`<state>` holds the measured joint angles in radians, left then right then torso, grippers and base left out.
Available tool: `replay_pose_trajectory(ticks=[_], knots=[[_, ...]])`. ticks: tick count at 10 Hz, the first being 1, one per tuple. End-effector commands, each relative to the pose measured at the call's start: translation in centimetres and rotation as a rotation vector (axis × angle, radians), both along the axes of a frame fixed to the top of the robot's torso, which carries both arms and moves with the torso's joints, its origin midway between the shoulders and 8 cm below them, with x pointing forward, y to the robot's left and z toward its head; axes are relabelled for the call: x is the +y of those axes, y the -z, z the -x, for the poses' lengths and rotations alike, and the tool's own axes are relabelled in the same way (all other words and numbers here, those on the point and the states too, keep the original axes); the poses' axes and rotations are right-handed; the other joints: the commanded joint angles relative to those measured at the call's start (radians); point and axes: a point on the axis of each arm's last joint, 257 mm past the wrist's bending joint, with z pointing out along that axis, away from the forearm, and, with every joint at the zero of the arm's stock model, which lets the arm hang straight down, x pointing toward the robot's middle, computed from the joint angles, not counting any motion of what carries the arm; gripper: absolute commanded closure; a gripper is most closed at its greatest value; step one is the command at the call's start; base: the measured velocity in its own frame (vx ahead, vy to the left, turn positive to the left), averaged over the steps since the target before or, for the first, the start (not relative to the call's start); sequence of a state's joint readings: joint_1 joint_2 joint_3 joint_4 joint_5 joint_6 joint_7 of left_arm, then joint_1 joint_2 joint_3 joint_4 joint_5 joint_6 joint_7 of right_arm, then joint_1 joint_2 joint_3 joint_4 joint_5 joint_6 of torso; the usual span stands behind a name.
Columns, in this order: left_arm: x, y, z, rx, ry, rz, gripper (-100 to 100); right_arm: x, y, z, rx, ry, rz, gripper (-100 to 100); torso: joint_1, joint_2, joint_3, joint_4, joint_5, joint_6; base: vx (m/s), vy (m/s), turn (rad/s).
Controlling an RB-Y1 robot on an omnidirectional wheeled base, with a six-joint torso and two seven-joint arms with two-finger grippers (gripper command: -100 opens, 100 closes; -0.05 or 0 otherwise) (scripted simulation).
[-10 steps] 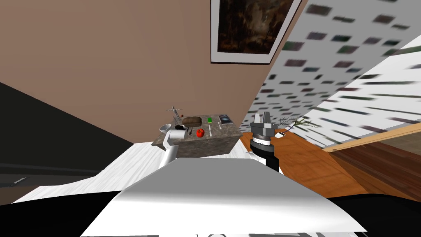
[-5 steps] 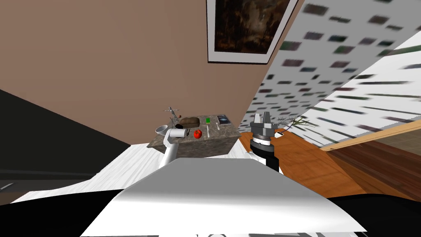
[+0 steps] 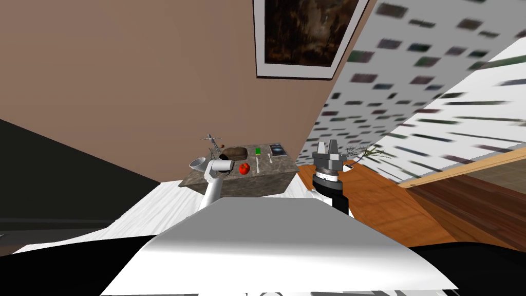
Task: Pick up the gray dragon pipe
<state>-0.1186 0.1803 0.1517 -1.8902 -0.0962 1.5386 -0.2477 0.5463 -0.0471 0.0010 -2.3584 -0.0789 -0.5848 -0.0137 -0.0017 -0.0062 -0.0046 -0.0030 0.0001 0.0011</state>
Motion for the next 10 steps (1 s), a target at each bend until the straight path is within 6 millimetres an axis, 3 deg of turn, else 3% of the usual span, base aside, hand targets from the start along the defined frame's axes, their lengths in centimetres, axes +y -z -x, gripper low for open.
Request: replay_pose_trajectory(ticks=[1,2,6,7,10], knots=[[0.0,0.0,0.0,0.000,0.000,0.000,0,0.0,0.0,0.0,0.000,0.000,0.000,0,0.000,0.000,0.000,0.000,0.000,0.000,0.000,0.000,0.000],[0.1,0.6,-0.4,-0.005,0.001,0.000,-100,0.0,0.0,0.0,0.000,0.000,0.000,0,0.001,0.001,0.000,0.000,0.000,0.000,0.003,0.008,0.008],[0.1,1.3,-0.7,-0.008,0.001,0.001,-100,0.0,0.0,0.0,0.000,0.000,0.000,0,0.003,0.001,0.001,0.000,0.001,0.000,0.000,0.013,0.003],[0.1,1.3,-0.7,-0.010,0.001,0.000,100,0.0,0.0,0.0,0.000,0.000,0.000,0,0.002,0.001,0.001,0.000,0.001,0.000,0.000,0.000,0.000],[0.1,1.3,-0.7,-0.008,0.000,0.000,100,0.0,0.0,0.0,0.000,0.000,0.000,0,0.002,-0.001,-0.001,0.000,0.001,0.001,-0.002,0.000,0.006]])
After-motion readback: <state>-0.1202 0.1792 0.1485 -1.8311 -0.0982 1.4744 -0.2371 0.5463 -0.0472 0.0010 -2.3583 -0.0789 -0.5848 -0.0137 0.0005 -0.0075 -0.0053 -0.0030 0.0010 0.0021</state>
